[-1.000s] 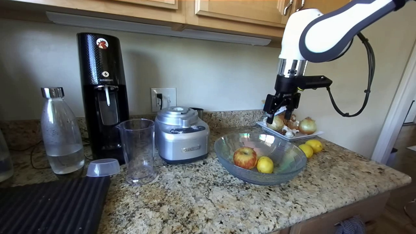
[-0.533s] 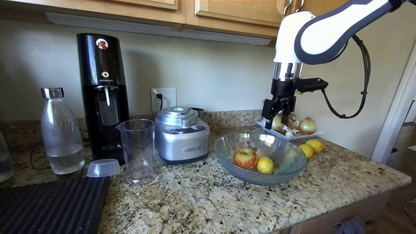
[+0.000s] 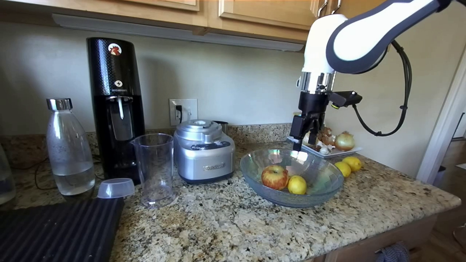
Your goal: Take the lemons and apple out of the glass bowl and place them on the countertop
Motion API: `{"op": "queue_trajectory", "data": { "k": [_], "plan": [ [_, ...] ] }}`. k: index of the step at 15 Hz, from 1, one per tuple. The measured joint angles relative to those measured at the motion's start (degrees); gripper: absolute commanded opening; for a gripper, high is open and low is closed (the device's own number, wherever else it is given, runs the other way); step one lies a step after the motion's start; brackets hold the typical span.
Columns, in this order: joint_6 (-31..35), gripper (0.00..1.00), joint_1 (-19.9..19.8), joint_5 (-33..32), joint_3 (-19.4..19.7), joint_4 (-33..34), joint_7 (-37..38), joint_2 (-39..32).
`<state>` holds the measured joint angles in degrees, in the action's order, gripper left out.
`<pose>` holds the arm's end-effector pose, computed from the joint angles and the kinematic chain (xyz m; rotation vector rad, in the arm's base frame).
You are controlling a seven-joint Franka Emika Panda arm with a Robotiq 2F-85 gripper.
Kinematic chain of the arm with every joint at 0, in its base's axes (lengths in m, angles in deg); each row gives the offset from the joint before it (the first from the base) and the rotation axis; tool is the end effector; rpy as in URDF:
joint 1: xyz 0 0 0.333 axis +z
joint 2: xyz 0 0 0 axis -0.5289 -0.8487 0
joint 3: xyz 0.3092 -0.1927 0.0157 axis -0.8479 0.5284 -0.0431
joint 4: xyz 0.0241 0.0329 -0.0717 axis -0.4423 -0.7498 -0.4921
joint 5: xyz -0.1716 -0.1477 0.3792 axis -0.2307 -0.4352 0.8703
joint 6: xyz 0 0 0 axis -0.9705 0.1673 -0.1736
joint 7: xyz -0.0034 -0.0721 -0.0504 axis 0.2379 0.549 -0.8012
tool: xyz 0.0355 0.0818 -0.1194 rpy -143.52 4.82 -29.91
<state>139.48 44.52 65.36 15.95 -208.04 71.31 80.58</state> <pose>0.5485 0.2664 0.3326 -3.0697 -0.5658 -0.0744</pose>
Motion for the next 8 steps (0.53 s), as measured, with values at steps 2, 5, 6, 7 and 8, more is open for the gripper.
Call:
{"op": "queue_trajectory", "data": {
  "k": [2, 5, 6, 7, 8],
  "plan": [
    [0.0, 1.00, 0.4, 2.3, -1.1, -0.3, -4.1, -0.1],
    [0.1, 1.00, 0.6, 3.7, -2.0, -1.3, -10.3, -0.3],
    [0.6, 1.00, 0.7, 3.7, -2.2, -1.8, -12.2, -0.5],
    [1.3, 1.00, 0.7, 3.5, -2.2, -2.2, -13.9, -1.0],
    [2.3, 1.00, 0.7, 3.5, -2.2, -2.7, -15.4, -1.6]
  ]
}}
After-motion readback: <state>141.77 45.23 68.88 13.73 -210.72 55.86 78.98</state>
